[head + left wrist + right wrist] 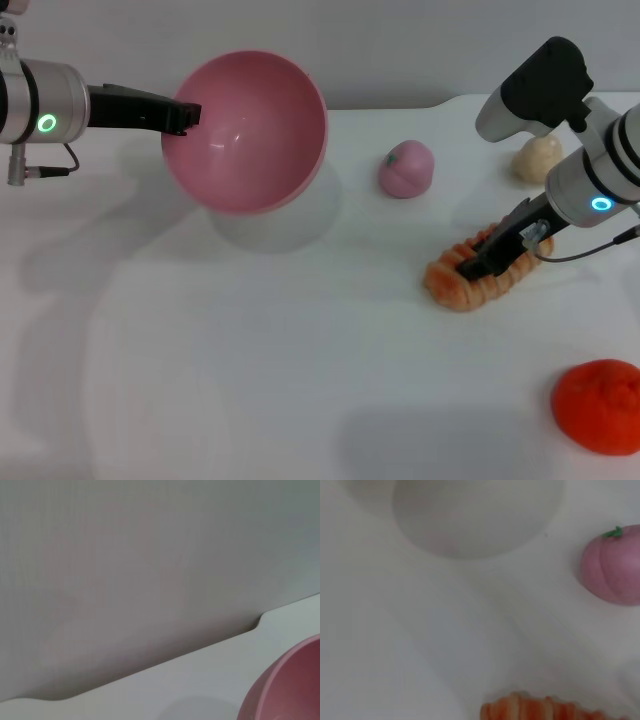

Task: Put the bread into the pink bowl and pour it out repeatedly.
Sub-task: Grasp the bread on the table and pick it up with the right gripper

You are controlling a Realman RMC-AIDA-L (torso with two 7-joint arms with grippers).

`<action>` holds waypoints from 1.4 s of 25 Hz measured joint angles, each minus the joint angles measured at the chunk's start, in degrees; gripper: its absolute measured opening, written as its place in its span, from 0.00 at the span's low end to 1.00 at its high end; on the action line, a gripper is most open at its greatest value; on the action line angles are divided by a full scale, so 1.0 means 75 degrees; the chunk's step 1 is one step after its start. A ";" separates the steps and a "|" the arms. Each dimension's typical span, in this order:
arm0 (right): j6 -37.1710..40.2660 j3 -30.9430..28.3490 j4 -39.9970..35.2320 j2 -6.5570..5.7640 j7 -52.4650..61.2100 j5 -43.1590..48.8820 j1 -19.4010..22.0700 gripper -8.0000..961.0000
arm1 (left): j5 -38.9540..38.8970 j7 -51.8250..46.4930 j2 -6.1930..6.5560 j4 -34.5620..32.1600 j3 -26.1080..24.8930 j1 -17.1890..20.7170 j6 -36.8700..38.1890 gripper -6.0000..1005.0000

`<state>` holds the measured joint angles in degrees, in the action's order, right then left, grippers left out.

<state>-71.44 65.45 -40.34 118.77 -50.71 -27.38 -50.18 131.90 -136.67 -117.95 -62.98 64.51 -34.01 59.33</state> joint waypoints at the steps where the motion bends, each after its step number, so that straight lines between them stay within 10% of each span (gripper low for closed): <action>1: 0.0005 0.0008 -0.0011 0.0002 0.0000 0.0000 0.0000 0.35 | -0.0001 0.0000 0.0000 -0.0001 0.0000 0.0000 0.0000 0.04; 35: -0.0062 0.0108 -0.0108 0.0012 0.0000 -0.0024 0.0060 0.11 | -0.0001 0.0001 0.0000 0.0006 0.0023 -0.0005 0.0042 0.04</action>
<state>-71.91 66.26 -41.16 118.85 -50.71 -27.56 -49.73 131.89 -136.67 -117.95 -62.94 64.68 -34.05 59.65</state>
